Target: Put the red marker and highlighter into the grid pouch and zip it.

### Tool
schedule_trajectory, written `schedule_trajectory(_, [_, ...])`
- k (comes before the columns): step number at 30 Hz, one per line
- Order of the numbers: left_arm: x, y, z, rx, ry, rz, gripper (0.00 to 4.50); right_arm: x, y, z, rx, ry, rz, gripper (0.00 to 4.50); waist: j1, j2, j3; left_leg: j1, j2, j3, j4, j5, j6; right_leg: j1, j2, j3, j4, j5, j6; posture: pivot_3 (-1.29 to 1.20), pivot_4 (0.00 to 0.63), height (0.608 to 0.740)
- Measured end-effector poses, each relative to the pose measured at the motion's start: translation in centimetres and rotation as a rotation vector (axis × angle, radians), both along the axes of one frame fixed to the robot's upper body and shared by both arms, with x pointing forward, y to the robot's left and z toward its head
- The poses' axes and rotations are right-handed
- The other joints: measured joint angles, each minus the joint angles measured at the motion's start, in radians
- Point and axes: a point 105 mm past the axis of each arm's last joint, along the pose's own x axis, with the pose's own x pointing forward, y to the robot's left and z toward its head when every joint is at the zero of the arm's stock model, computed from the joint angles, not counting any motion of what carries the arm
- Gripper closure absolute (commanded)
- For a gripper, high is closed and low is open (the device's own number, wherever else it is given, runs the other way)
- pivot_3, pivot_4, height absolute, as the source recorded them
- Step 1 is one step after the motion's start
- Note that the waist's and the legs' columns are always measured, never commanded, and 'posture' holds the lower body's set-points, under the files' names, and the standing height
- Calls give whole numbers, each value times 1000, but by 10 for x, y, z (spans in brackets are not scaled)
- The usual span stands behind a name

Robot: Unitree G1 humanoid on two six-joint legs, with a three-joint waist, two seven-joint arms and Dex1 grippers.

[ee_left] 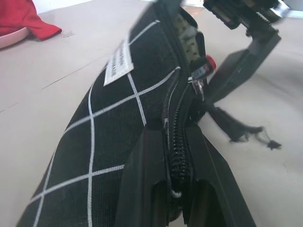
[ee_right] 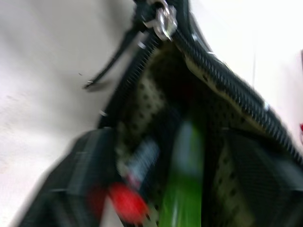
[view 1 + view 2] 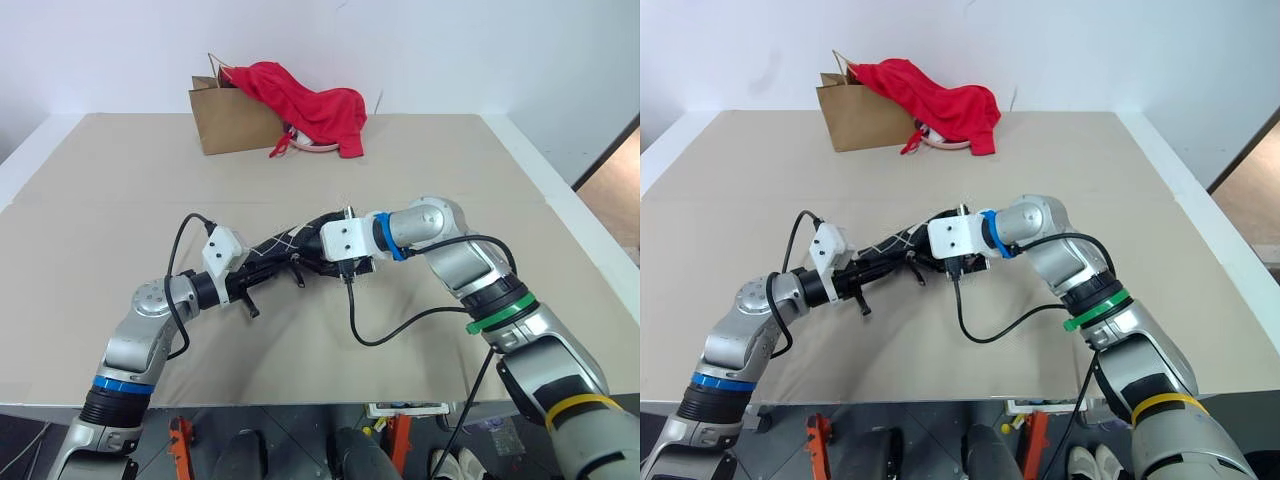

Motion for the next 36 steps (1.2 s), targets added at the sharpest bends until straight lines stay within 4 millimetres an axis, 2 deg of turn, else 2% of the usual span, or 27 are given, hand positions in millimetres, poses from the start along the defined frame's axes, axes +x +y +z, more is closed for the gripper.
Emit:
schedule_trajectory(5, [0, -1, 0, -3, 0, -1, 4500, 6, -22, 13, 50, -3, -73, 141, 0, 0, 0, 0, 0, 0, 0, 0, 0, 0, 0, 0, 0, 0, 0, 0, 150, 740])
schedule_trajectory(9, [0, -3, 4, -60, 12, 0, 4500, 6, -46, 33, 189, 51, -154, 141, 1, 0, 0, 0, 0, 0, 0, 0, 0, 0, 0, 0, 0, 0, 0, 0, 150, 740])
schedule_trajectory(13, [6, 3, 10, -132, 42, 53, 4500, -24, -57, 68, 452, 208, -117, 141, 1, 0, 0, 0, 0, -3, 0, 0, 0, 1, 0, -2, 0, 0, 0, 0, 150, 740])
schedule_trajectory(14, [8, 3, 12, -142, 44, 62, 4500, -39, -62, 72, 517, 279, -100, 141, 1, 0, 0, 0, 0, -5, 0, 0, 0, 2, 0, -3, 0, 0, 0, 0, 150, 740])
schedule_trajectory(15, [8, 5, 13, -148, 47, 69, 4500, -47, -65, 69, 536, 329, -92, 141, 1, 0, 0, 0, 0, -7, 0, 0, 0, 4, 0, -4, 0, -1, 0, 0, 150, 740])
schedule_trajectory(17, [9, 7, 13, -154, 56, 80, 4500, -65, -68, 51, 554, 464, -99, 141, 1, 0, 0, 1, 0, -8, 0, 0, 1, 5, 0, -5, 0, -1, 0, 0, 150, 740])
schedule_trajectory(19, [10, 9, 13, -158, 59, 91, 4500, -84, -69, 19, 560, 641, -136, 141, 1, 0, 0, 1, -1, -8, 1, 0, 1, 5, 0, -5, 0, -2, 0, 0, 150, 740])
schedule_trajectory(22, [10, 9, 12, -157, 67, 92, 4500, -93, -61, -6, 590, 767, -209, 141, -5, 0, 0, 3, 0, -6, 1, 0, 0, 5, 1, -4, 0, -3, 4, 0, 150, 740])
schedule_trajectory(27, [10, 8, 12, -155, 70, 89, 4500, -87, -31, -29, 628, 814, -296, 141, -5, 0, 0, 6, 1, -7, 1, 3, 1, 7, 3, -4, 2, -1, 3, 0, 150, 740])
schedule_trajectory(30, [11, 6, 13, -152, 67, 78, 4500, -66, -8, -42, 646, 800, -384, 141, -5, 0, 0, 6, 1, -7, 1, 5, -1, 6, 4, -4, 2, 0, 3, 0, 150, 740])
schedule_trajectory(32, [11, 4, 14, -149, 67, 68, 4500, -51, 6, -44, 660, 769, -427, 141, -4, 0, 0, 5, 1, -6, 1, 5, -1, 5, 3, -3, 2, 0, 3, 0, 150, 740])
schedule_trajectory(36, [10, 2, 13, -144, 71, 54, 4500, -39, 30, -39, 654, 713, -403, 141, -4, -1, 0, 2, 1, -7, 0, 5, -1, 4, 3, -3, 2, -1, 3, 0, 150, 740])
